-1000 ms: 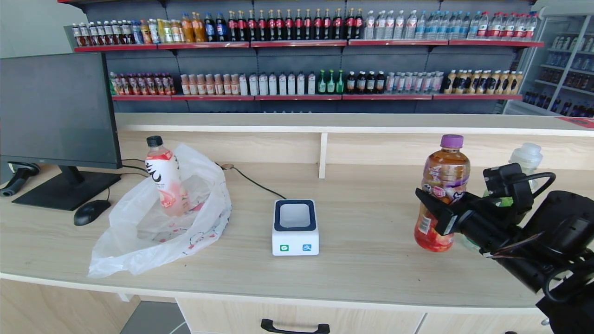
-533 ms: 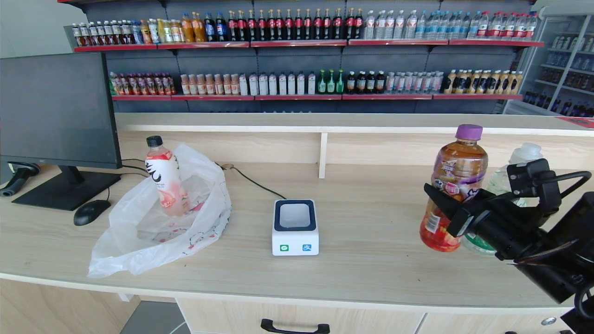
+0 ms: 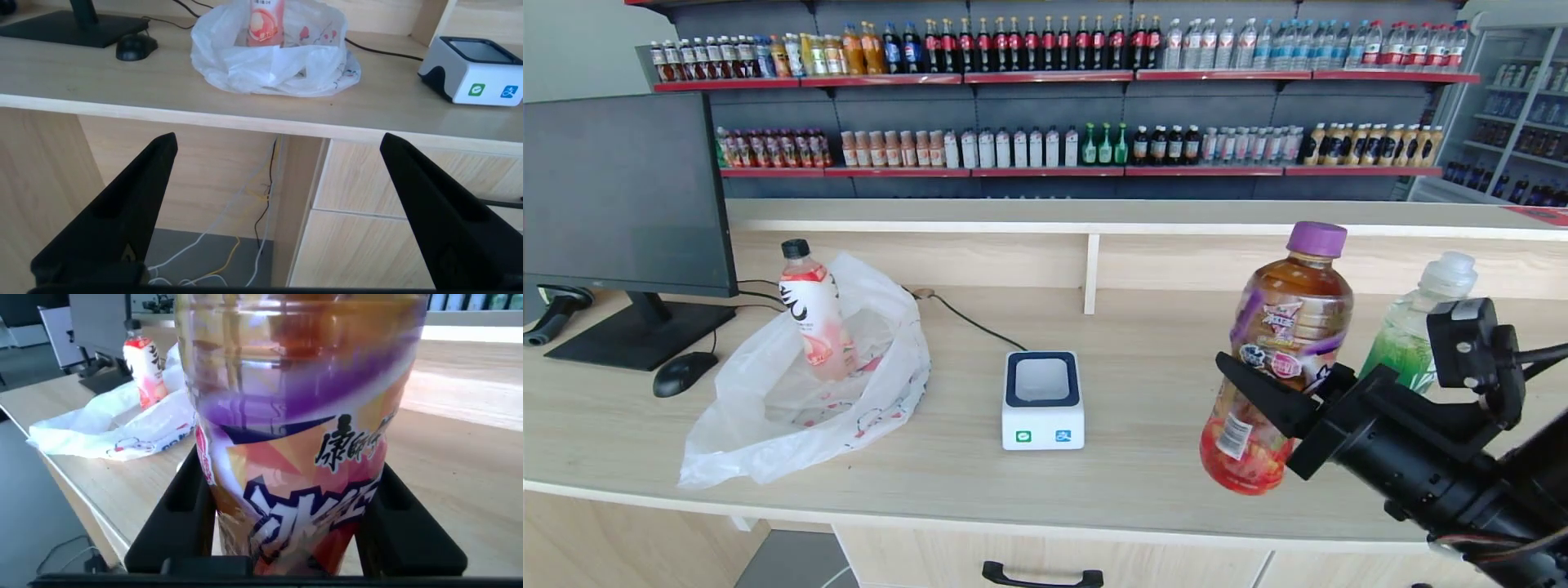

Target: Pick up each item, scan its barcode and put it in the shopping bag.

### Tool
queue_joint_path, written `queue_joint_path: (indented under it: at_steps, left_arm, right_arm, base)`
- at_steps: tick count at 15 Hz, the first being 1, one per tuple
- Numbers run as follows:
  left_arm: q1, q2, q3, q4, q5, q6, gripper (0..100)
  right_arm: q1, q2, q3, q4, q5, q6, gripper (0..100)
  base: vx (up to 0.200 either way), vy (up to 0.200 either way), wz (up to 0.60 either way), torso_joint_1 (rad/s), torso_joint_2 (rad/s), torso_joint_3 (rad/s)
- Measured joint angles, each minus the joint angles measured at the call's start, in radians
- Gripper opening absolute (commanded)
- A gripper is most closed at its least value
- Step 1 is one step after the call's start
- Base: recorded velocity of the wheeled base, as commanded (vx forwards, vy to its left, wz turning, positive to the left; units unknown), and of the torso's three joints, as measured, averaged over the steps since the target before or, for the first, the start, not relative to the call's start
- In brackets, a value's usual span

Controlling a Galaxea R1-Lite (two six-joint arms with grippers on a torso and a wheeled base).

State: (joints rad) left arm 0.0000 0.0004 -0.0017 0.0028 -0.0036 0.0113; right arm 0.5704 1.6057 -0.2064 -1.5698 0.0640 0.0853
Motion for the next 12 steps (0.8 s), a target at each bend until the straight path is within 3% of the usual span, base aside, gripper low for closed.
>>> queue_joint_path:
  at_steps: [5, 12]
  left_arm:
    - [0.000, 0.000, 0.000, 0.000, 0.000, 0.000, 100]
    - [0.000, 0.000, 0.000, 0.000, 0.000, 0.000, 100]
  right_arm:
    - [0.131, -0.067, 0.029, 0.000, 0.061, 0.147, 0]
    - [0.154, -0.099, -0.077, -0.002, 0.101, 0.354, 0]
  base:
    - [0.000, 0.000, 0.00, 0.000, 0.00, 0.000]
    - [0.000, 0.000, 0.00, 0.000, 0.00, 0.000]
